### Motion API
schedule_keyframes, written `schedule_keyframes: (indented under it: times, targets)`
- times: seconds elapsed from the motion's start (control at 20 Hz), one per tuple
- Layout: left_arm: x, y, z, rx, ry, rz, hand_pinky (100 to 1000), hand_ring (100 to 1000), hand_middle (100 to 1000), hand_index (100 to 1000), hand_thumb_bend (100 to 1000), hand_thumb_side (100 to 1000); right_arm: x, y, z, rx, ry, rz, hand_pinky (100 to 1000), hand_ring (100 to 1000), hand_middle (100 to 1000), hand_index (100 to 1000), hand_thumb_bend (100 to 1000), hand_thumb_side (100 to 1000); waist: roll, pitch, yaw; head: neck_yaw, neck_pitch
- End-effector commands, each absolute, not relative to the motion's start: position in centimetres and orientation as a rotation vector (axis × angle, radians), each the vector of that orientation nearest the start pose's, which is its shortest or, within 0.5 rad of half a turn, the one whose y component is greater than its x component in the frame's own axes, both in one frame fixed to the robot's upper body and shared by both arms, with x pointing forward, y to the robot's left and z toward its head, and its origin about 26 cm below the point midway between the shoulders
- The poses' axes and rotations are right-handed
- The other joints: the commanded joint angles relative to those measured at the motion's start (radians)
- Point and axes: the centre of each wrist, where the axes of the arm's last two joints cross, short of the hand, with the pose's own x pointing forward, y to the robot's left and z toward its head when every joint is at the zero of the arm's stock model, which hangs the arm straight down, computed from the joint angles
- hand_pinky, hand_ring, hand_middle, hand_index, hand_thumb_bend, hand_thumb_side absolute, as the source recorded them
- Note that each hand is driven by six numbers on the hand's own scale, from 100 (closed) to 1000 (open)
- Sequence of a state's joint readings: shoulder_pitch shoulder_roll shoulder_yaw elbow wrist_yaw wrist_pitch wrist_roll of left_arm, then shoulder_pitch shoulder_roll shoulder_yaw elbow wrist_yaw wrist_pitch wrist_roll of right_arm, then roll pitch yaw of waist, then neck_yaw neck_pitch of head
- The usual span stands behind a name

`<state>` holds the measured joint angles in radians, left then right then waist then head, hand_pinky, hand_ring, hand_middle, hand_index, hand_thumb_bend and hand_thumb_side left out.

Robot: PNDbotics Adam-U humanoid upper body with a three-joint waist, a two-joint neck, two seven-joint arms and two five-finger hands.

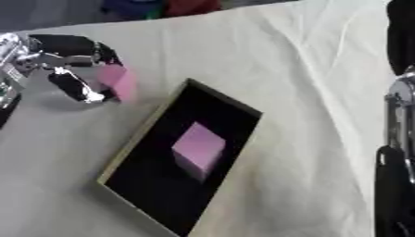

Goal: Pick up objects on the table and place them in the box.

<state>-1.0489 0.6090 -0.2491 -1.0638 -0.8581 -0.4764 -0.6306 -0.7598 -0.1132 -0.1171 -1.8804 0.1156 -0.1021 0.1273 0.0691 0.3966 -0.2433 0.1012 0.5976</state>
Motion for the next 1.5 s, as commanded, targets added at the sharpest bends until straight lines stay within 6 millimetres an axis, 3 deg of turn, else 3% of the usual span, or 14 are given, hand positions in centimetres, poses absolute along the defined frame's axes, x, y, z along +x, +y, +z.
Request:
schedule_keyframes:
  times: [0.05,0.4,0.9,1.2,1.5]
  targets:
    - [46.0,28.9,31.0,0.953,-1.336,-2.088,683,732,675,764,115,361,33.7,-21.0,31.3,0.087,3.506,-0.487,862,828,575,794,100,1000,-0.005,-0.032,0.003,-0.003,0.008]
    - [44.4,27.4,33.3,0.998,-1.531,-2.026,664,705,651,747,100,272,33.5,-20.9,30.7,0.089,3.527,-0.467,860,826,576,794,100,1000,-0.009,-0.065,0.014,-0.009,0.034]
    - [41.7,22.1,34.4,0.864,-1.734,-2.1,641,673,640,738,100,249,33.2,-20.4,30.0,0.053,3.547,-0.457,859,825,578,794,100,1000,-0.02,-0.105,0.027,-0.018,0.069]
    - [39.5,18.2,33.8,0.711,-1.853,-2.16,607,617,640,743,100,227,33.0,-20.3,29.6,0.042,3.558,-0.453,858,824,579,794,100,1000,-0.021,-0.127,0.04,-0.027,0.095]
    - [37.4,15.0,32.1,0.59,-1.831,-2.277,605,622,643,746,100,242,32.9,-20.2,29.2,0.041,3.564,-0.467,857,824,579,794,100,1000,-0.017,-0.143,0.051,-0.034,0.122]
